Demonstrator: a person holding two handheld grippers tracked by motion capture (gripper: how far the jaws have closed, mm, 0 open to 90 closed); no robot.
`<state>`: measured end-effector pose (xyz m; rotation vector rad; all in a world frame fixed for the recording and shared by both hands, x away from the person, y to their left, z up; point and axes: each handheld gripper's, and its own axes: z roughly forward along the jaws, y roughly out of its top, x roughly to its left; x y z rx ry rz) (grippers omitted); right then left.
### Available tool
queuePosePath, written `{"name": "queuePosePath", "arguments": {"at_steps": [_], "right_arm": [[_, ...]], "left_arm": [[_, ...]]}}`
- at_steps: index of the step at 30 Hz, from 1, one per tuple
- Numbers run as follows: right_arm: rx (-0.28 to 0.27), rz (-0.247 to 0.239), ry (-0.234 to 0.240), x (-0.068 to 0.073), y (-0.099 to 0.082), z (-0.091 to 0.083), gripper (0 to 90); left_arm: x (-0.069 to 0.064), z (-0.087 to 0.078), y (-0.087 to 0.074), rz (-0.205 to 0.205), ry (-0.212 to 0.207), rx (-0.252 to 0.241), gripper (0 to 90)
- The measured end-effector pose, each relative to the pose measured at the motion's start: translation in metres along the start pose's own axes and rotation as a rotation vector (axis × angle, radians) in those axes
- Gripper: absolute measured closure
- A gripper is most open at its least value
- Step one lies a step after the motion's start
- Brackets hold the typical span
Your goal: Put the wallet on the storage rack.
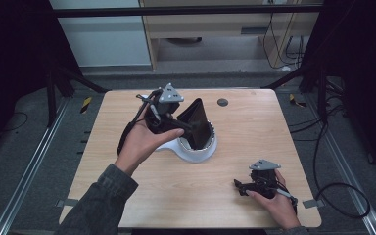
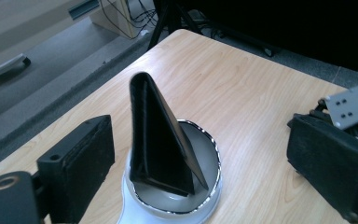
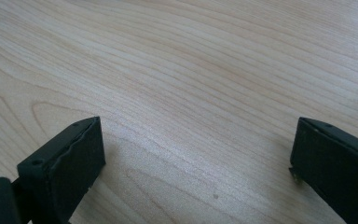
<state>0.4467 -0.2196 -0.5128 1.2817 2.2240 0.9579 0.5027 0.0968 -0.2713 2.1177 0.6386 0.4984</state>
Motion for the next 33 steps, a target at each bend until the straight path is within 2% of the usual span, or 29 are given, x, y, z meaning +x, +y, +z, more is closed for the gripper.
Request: {"name": "queuePosePath", "arguments": {"at_steps": [3,6,8,14,18,27,31,33], "right_arm": [[0.001,-0.002,-0.001,0.000,0.000,0.000,3.1],[-0.001,-0.003,-0.001,0.000,0.000,0.000,3.1],[0.001,-0.002,0.000,0.000,0.000,0.000,3.1],[0.001,-0.003,-0.001,0.000,0.000,0.000,3.1],[0.001,-0.002,-0.001,0.000,0.000,0.000,3.1],[0.003,-0.004,0.004,0.000,0.000,0.000,1.7],[0.007,-0.003,0.006,0.001,0.000,0.000,1.0],[0.007,-0.003,0.007,0.001,0.000,0.001,1.0]], "left_arm": [[-0.007,-0.001,-0.011,0.022,-0.003,0.007,5.3],[-0.013,0.000,-0.023,0.022,-0.010,0.006,5.2],[-0.016,0.001,-0.032,0.038,-0.006,0.022,4.7],[-0.027,0.007,-0.059,0.027,-0.018,0.050,4.7],[-0.033,0.011,-0.078,0.012,-0.044,0.062,4.7],[-0.042,0.021,-0.119,-0.016,-0.073,0.095,4.3],[-0.044,0.025,-0.137,-0.010,-0.069,0.121,4.3],[-0.044,0.025,-0.141,-0.014,-0.071,0.126,4.3]]}}
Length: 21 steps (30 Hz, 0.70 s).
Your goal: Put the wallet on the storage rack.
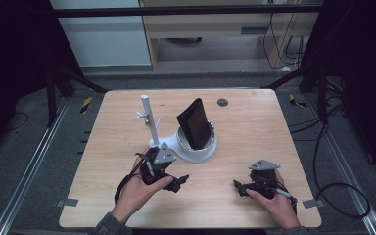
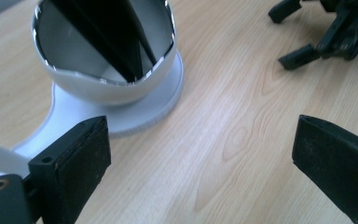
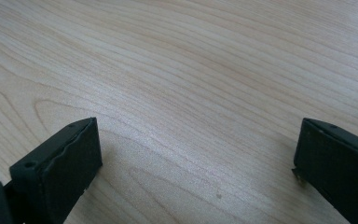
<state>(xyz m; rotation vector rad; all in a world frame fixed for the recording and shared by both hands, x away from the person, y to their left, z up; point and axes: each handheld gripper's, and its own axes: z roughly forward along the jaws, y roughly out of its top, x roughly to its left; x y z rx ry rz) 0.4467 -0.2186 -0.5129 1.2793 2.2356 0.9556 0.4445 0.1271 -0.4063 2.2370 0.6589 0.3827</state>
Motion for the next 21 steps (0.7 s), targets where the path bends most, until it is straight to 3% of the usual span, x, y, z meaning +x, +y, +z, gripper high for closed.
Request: {"name": "queuePosePath", "arguments": {"at_steps": [8,21], "right_arm": [[0.000,0.000,0.000,0.000,0.000,0.000,0.9],[0.001,0.000,0.001,0.000,0.000,0.000,0.7]], "left_arm": [[0.011,0.002,-0.040,-0.047,0.036,0.061,4.5],[0.040,-0.004,-0.082,-0.144,0.133,0.076,5.5]]}}
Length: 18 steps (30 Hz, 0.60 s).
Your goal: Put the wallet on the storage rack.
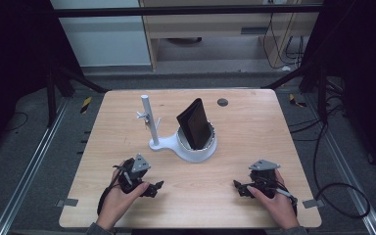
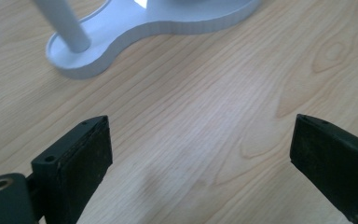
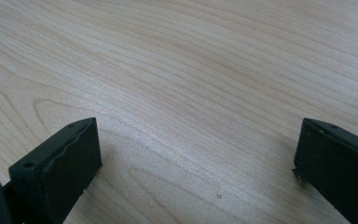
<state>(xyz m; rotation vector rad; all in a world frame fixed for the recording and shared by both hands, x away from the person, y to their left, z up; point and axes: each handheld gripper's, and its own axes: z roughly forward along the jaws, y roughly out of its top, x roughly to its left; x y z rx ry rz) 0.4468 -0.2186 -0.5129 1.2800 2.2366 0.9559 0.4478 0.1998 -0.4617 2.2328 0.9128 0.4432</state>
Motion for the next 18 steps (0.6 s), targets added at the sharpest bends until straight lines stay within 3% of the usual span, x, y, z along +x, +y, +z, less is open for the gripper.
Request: {"name": "queuePosePath", "arguments": {"at_steps": [4,9,12,18], "right_arm": [[-0.001,0.001,-0.003,0.000,0.000,0.000,0.7],[-0.001,0.007,-0.004,0.001,0.000,0.000,0.7],[-0.001,0.007,-0.004,0.001,0.000,0.000,0.7],[-0.002,0.005,-0.007,0.001,0.000,0.000,0.7]], "left_arm": [[0.013,0.000,-0.010,-0.024,0.049,0.000,5.6],[0.032,0.001,-0.025,-0.092,0.086,-0.019,5.7],[0.040,0.003,-0.031,-0.110,0.120,-0.017,5.6],[0.048,0.004,-0.037,-0.141,0.129,-0.023,5.3]]}}
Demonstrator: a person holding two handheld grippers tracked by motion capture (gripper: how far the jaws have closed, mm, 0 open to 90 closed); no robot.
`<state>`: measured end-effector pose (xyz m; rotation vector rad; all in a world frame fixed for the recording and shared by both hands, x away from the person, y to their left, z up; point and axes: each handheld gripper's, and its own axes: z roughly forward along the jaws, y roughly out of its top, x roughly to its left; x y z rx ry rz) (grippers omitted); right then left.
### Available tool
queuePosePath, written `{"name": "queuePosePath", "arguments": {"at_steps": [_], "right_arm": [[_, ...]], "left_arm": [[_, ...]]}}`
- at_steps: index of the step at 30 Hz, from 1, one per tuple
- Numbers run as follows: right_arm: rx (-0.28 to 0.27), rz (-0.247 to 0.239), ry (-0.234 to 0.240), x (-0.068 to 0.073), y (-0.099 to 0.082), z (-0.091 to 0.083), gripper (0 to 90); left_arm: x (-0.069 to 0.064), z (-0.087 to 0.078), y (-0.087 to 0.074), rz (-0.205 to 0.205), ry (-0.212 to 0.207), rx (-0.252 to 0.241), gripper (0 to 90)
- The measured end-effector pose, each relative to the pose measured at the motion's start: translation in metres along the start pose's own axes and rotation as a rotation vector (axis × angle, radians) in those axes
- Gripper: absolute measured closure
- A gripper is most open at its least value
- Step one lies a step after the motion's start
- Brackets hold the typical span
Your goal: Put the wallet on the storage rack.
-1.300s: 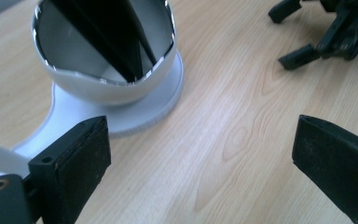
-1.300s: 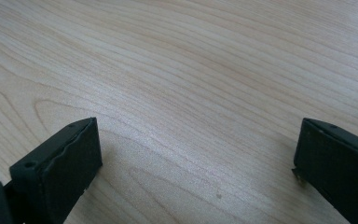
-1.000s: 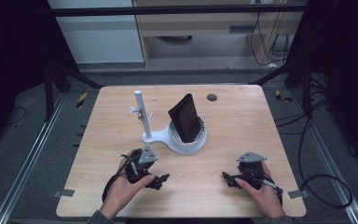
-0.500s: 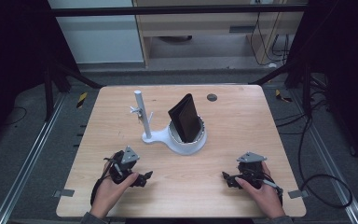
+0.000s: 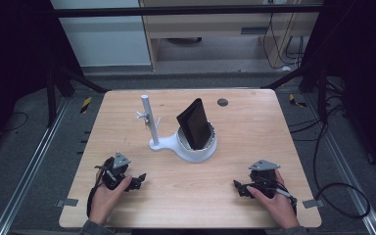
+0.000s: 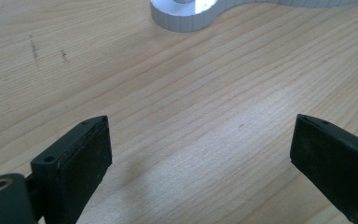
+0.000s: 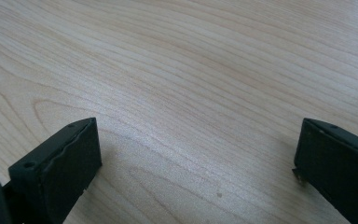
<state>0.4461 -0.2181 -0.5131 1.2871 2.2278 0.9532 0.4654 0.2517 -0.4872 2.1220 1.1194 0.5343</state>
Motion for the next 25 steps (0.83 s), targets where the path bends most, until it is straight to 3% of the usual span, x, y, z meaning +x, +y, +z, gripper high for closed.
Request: {"name": "queuePosePath", "arguments": {"at_steps": [14,20,25], "right_arm": [[0.000,0.003,-0.003,0.001,0.000,0.000,0.7],[0.000,0.003,-0.005,0.001,0.000,0.000,0.7],[0.001,0.002,-0.006,0.001,0.000,0.000,0.7]], "left_arm": [[0.009,0.012,-0.011,-0.011,0.003,0.039,4.8],[0.014,0.016,-0.015,-0.028,-0.005,0.009,1.4],[0.013,0.016,-0.016,-0.034,0.004,0.012,0.6]]}}
